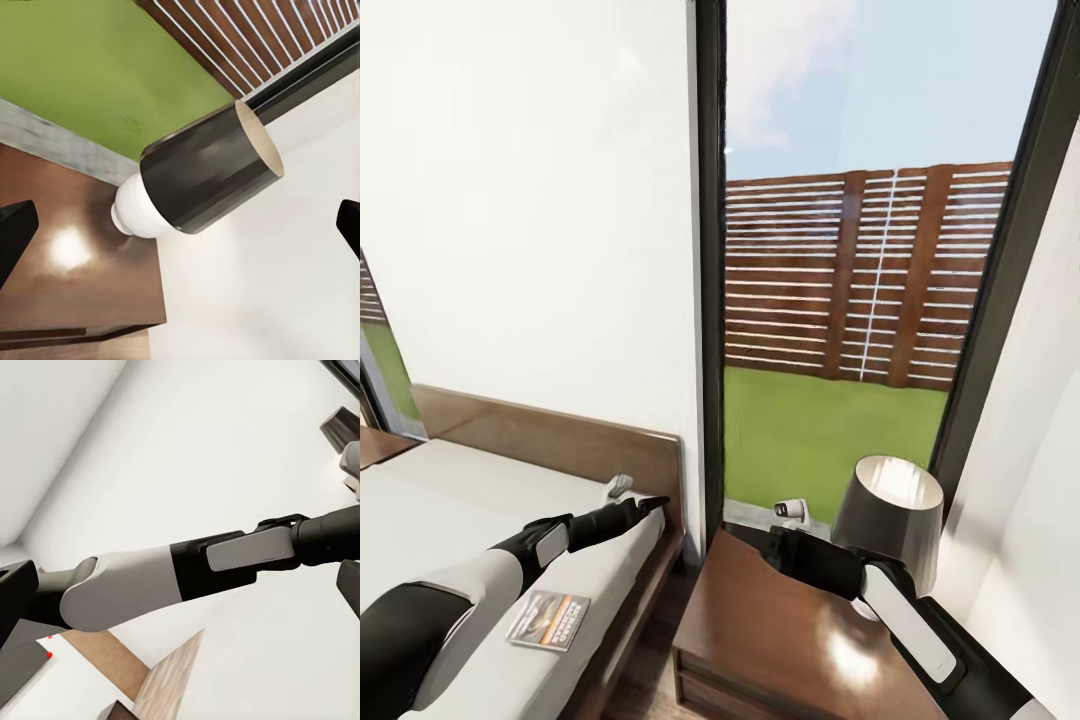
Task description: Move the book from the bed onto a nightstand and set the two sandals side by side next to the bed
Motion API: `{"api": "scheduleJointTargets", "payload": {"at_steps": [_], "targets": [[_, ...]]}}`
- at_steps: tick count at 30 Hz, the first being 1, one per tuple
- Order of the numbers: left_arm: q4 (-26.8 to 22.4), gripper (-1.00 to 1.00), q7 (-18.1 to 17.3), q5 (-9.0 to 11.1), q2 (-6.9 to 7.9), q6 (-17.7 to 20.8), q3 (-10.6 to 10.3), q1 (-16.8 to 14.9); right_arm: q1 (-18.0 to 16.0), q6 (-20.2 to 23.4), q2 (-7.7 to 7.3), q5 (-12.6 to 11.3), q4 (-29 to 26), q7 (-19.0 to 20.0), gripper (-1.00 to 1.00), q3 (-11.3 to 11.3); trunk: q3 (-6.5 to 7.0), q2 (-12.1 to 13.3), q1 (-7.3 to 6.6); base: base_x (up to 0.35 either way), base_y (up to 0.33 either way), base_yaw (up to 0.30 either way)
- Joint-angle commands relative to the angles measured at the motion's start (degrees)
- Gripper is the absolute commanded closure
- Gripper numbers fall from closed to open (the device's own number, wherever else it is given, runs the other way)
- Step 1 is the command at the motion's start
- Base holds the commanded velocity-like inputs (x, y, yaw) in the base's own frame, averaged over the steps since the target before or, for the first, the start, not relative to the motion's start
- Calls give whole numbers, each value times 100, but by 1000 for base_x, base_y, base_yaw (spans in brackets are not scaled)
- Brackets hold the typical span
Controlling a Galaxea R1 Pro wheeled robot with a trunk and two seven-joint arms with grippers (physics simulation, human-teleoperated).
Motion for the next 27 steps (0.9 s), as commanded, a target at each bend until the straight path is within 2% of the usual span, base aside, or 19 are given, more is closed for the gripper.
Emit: {"api": "scheduleJointTargets", "payload": {"at_steps": [1, 16, 27], "targets": [[-2, -100, -13, 60, 2, 53, -43, -3, -6, 42, -5, -58, 1, -9, -100, 11, 3, -7, 3, 0, 0, 0], [-2, -100, -13, 60, 2, 53, -43, -3, -6, 49, -5, -61, 1, -9, -100, 11, 139, -7, 3, 0, 0, 0], [-2, -100, -13, 60, 8, 53, -43, -3, -6, 56, -5, -58, 10, -4, -100, -10, 165, -7, 3, 0, 0, 0]]}}
